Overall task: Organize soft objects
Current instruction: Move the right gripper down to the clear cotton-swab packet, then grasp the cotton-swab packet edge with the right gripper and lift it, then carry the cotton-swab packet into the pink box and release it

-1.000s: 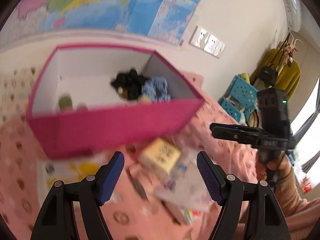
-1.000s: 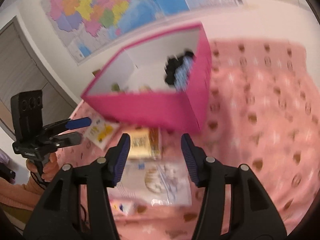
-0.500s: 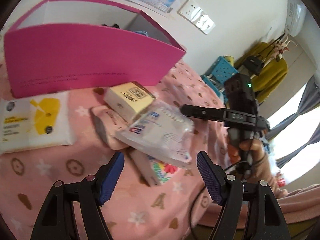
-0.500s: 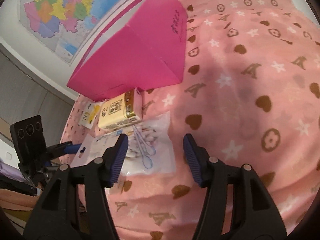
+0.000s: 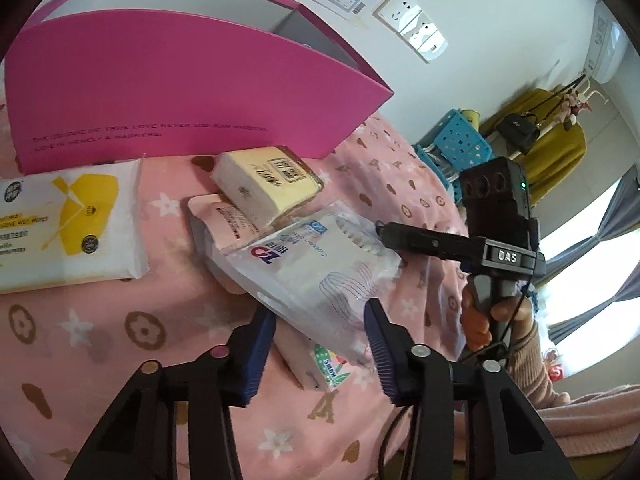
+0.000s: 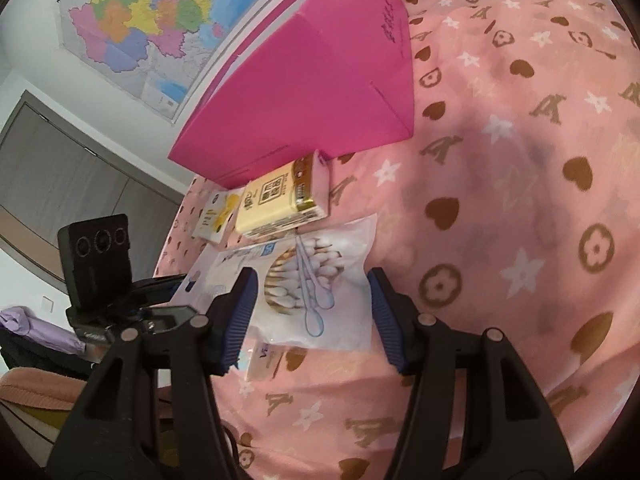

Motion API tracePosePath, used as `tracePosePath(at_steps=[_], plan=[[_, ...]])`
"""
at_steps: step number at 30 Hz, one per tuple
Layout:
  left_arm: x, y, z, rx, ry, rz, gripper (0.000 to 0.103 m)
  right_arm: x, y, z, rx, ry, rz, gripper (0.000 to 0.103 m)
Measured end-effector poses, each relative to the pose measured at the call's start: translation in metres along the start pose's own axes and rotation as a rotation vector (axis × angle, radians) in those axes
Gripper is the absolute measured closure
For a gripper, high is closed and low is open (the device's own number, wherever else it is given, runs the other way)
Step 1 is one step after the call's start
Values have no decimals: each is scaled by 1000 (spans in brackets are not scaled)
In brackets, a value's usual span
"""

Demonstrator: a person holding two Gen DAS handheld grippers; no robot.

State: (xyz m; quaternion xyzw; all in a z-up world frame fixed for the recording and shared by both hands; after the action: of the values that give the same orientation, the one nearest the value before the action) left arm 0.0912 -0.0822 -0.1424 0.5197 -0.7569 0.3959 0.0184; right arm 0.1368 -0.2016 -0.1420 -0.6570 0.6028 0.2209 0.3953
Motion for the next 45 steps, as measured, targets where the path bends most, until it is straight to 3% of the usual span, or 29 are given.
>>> tracePosePath(at_steps=[7,14,21,45], plan=[[-13,3,-1,-6,-80,-17,63,-3,6,2,14,-9,0,45],[-13,0,-6,19,-116,16,61,-2,12,6,12,-34,11,71],[-7,-9,-7,40,-123,43,65,-23,15,-1,56,7,-71,77],[6,-24,-50,138,-177,130,65,-69,7,-19,143,-1,-211,77]])
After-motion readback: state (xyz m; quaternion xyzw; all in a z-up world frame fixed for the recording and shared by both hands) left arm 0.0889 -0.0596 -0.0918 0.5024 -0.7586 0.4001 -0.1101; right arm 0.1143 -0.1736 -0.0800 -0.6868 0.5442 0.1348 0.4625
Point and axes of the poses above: each gripper's, at about its wrist camera, not at the fingertips, and z roughly the way its jaws point, x to its right, y to its underside, the point moved 8 cm from there along z, roughly the way its jaws point, and after that the axes turned 13 degrees about z, right-handed, at the moved point
